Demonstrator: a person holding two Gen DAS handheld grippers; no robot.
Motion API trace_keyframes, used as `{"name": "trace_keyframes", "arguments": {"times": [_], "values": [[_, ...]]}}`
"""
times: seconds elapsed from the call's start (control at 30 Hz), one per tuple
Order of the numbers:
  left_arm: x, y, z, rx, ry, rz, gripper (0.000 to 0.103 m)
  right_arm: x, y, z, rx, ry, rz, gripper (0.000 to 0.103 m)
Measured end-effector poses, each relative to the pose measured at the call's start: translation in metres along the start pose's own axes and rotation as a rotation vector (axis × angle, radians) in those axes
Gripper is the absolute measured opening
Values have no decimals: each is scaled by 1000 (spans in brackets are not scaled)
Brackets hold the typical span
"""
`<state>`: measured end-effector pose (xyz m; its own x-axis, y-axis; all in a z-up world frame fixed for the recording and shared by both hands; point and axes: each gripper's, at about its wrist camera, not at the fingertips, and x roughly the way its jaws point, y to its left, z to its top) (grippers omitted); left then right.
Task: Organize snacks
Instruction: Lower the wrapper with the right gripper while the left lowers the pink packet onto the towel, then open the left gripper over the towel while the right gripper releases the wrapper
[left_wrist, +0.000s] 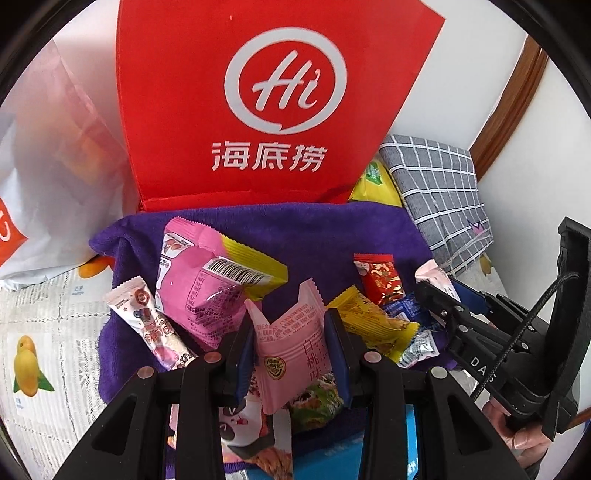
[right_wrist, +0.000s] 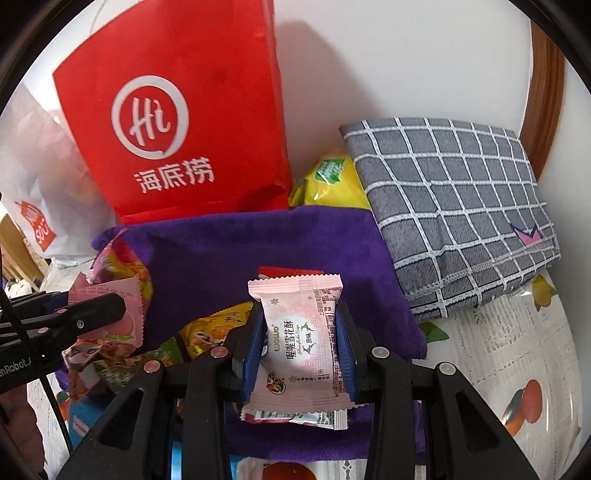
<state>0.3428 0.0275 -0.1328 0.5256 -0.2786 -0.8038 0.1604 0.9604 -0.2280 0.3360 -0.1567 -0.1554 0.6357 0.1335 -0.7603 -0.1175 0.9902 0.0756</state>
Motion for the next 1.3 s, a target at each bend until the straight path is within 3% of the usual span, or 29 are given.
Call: {"name": "trace_keyframes", "arguments": {"times": [0.63, 0.87, 1.07, 1.2, 1.3], "values": [[32, 2, 1, -26, 62, 2, 34, 22, -2, -1, -20, 40, -1, 37], [34, 1, 1, -33, 70, 4, 35, 24, 0, 2, -30, 50, 6, 42], [28, 6, 0, -60, 74, -12, 43, 17, 3, 1, -35, 58, 6, 47], [17, 6, 0, -67, 61, -33, 58, 9, 5, 0, -30, 55, 19, 53], [7, 4, 0, -69, 44, -30, 63, 3, 7, -1, -30, 56, 20, 58]]}}
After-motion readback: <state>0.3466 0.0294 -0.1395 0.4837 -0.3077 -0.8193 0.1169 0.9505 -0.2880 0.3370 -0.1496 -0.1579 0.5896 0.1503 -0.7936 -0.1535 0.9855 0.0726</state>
